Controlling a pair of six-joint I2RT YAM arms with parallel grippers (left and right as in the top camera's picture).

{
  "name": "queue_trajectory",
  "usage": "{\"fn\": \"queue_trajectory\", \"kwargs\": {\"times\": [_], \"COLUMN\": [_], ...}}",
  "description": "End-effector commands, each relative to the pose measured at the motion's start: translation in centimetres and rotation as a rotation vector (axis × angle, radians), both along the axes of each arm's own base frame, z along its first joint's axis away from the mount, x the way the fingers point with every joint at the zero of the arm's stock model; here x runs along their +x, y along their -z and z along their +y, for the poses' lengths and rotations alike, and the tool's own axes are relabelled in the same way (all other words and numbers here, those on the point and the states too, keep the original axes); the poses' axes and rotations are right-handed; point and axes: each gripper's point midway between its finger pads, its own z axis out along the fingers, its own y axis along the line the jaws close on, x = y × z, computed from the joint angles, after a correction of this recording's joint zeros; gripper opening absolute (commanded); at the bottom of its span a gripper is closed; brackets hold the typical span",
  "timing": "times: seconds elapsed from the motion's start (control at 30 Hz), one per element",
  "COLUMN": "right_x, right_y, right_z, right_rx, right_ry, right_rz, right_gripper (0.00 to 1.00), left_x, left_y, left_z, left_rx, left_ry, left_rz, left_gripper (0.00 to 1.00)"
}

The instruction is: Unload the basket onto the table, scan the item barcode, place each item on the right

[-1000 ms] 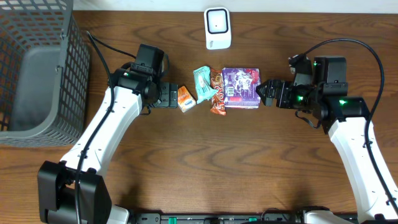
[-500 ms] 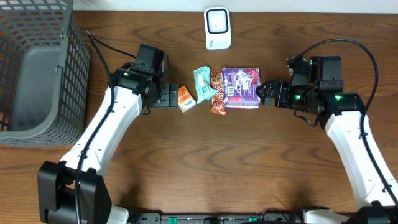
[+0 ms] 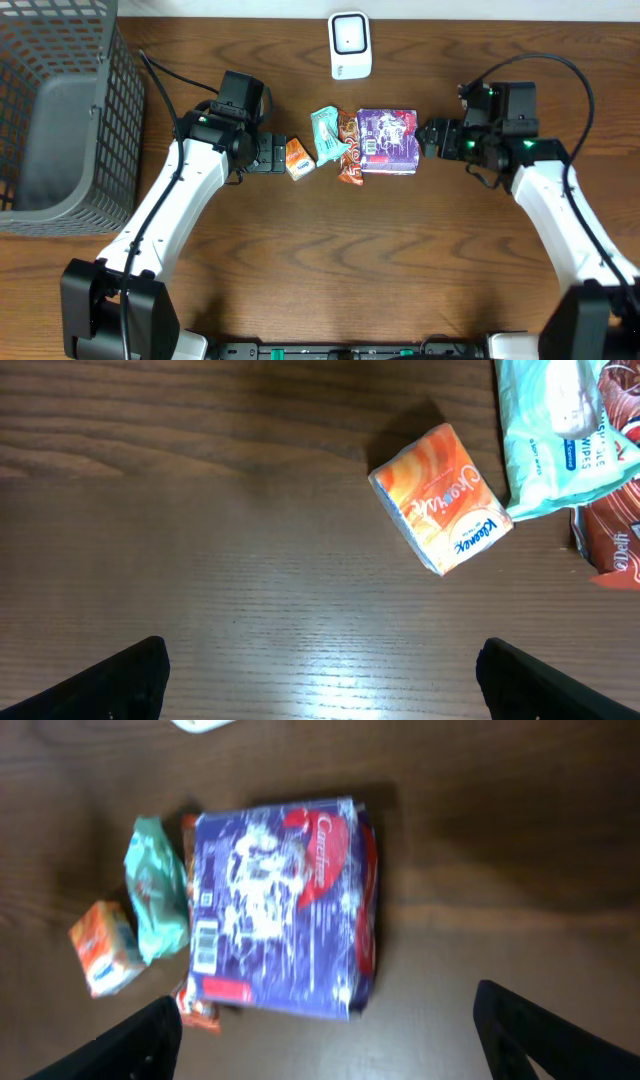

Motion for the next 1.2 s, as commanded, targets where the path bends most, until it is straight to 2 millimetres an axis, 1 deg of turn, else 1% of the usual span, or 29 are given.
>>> {"fn": "queue_trajectory", "kwargs": {"times": [0.0,0.1,0.17,0.23,0.37,0.4,0.43,0.5,0.53,0.6,0.63,0.7,0.73,0.77,0.8,0.87,1.0,1.1,1.17], "right_x": [1.1,2.1,3.0,3.5,3.6,3.7,3.7,3.7,3.7,3.7,3.7,3.7,3.7,3.7,3.8,4.1,4.6,4.4,3.9], "right_y": [1.3,2.1,3.9,5.4,9.0,9.6,10.1,10.8,10.9,10.9,10.8,10.8,10.6,10.4,9.8,8.8,6.2,4.3,3.1], "right_z": [2.0,3.2,3.4,3.4,3.4,3.4,3.4,3.4,3.3,3.4,3.4,3.4,3.4,3.3,3.3,2.8,0.0,-2.9,-5.1], "right_rx": [0.106,0.176,0.179,0.179,0.176,0.177,0.177,0.176,0.176,0.173,0.173,0.172,0.170,0.167,0.159,0.123,-0.071,-0.284,-0.469], "right_ry": [-0.037,-0.074,-0.071,-0.069,-0.063,-0.062,-0.061,-0.060,-0.060,-0.066,-0.067,-0.069,-0.070,-0.075,-0.080,-0.076,0.000,0.084,0.150], "right_rz": [0.015,0.025,0.061,0.083,0.145,0.152,0.159,0.168,0.171,0.167,0.166,0.164,0.164,0.162,0.157,0.156,0.170,0.186,0.195], "right_gripper": [0.93,0.99,0.99,0.99,0.99,0.99,0.97,0.86,0.77,0.61,0.56,0.33,0.15,0.06,0.01,0.01,0.01,0.01,0.01], "left_x": [0.1,0.1,0.1,0.1,0.1,0.0,0.1,0.1,0.1,0.1,0.1,0.1,0.1,0.1,0.1,0.1,0.1,0.1,0.1], "left_y": [0.1,0.1,0.1,0.1,0.1,0.1,0.1,0.1,0.1,0.1,0.1,0.1,0.1,0.1,0.1,0.1,0.1,0.1,0.1], "left_z": [0.2,0.2,0.2,0.2,0.2,0.2,0.2,0.2,0.2,0.2,0.2,0.2,0.2,0.2,0.2,0.2,0.2,0.2,0.2], "left_rx": [0.017,0.017,0.017,0.017,0.017,0.017,0.017,0.017,0.017,0.017,0.017,0.017,0.017,0.017,0.017,0.017,0.017,0.017,0.017], "left_ry": [0.010,0.010,0.010,0.010,0.010,0.010,0.010,0.010,0.010,0.010,0.010,0.010,0.010,0.010,0.010,0.010,0.010,0.010,0.010], "left_rz": [0.001,0.001,0.001,0.001,0.001,0.001,0.001,0.001,0.001,0.001,0.001,0.001,0.001,0.001,0.001,0.001,0.001,0.001,0.001], "left_gripper": [0.98,0.98,0.98,0.98,0.98,0.98,0.98,0.98,0.98,0.98,0.98,0.98,0.98,0.98,0.98,0.98,0.98,0.98,0.98]}}
